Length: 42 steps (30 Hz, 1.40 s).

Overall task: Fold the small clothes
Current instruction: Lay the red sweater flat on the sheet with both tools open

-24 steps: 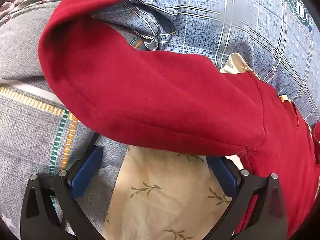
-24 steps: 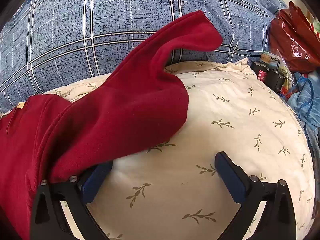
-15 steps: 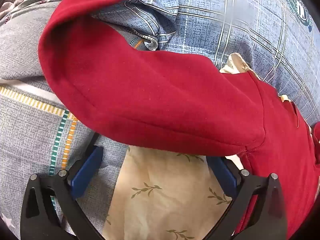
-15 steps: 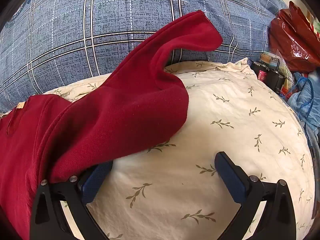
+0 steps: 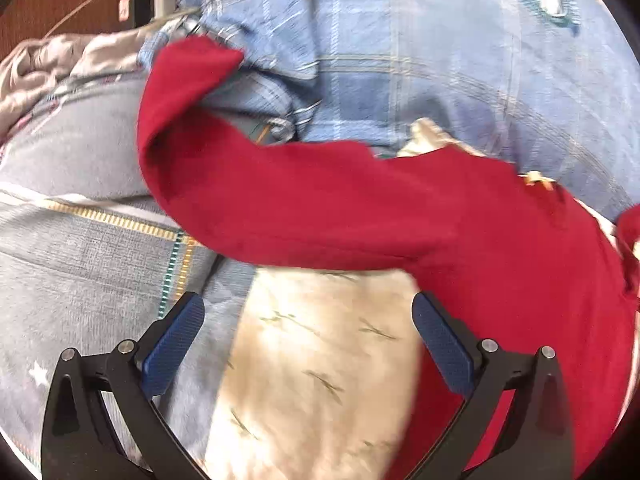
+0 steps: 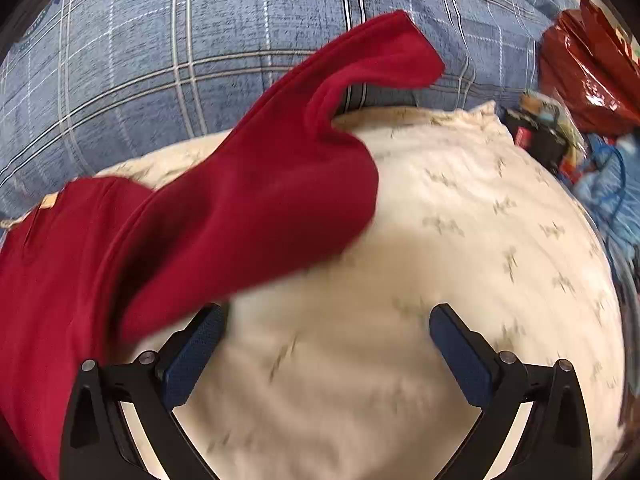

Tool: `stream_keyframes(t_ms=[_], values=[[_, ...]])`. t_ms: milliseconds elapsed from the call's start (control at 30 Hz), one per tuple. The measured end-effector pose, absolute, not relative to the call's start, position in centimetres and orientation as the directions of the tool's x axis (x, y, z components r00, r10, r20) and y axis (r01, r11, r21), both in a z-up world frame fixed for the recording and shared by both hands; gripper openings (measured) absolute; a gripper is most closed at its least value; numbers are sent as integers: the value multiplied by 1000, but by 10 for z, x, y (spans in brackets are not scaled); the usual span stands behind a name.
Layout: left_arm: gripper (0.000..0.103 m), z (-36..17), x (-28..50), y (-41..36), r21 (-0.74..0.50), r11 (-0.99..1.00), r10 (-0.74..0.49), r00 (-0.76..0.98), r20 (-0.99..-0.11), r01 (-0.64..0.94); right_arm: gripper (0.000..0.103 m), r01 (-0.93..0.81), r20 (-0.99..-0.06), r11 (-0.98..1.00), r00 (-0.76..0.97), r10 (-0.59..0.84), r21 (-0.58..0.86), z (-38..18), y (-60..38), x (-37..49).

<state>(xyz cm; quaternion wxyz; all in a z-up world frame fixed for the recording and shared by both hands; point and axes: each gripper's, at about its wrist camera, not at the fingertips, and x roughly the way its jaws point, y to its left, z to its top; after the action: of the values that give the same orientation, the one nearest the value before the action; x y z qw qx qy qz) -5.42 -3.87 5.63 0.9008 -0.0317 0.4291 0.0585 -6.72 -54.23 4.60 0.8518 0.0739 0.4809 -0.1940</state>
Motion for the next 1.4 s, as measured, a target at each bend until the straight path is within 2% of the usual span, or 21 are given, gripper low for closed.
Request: stream_keyframes(t_ms=[133,333,633,933,1400], values=[[103,73,-72,-54,-19,996,46,657,-753,-92,103,410,-803,912,535,-262,-24,72,-514,-104],[103,82,-76,-84,-27,999,10,683,-730,-43,103,278,-815,953,575,-66,119,111,-457,-136],[103,92,-83,-105,-35,999,-19,700,-714,-9,103,76,-792,985,606,75,152,140,-358,-140],[103,93,-86,-116,-21,1000,-20,699,-715,7,103,74,-758,997,650,-49,-2,137,-308,-120],[103,86,-80,-123,-9,1000,-16,693,-721,13,103,79,-767,996,636,-87,-47,121,-296,-102]])
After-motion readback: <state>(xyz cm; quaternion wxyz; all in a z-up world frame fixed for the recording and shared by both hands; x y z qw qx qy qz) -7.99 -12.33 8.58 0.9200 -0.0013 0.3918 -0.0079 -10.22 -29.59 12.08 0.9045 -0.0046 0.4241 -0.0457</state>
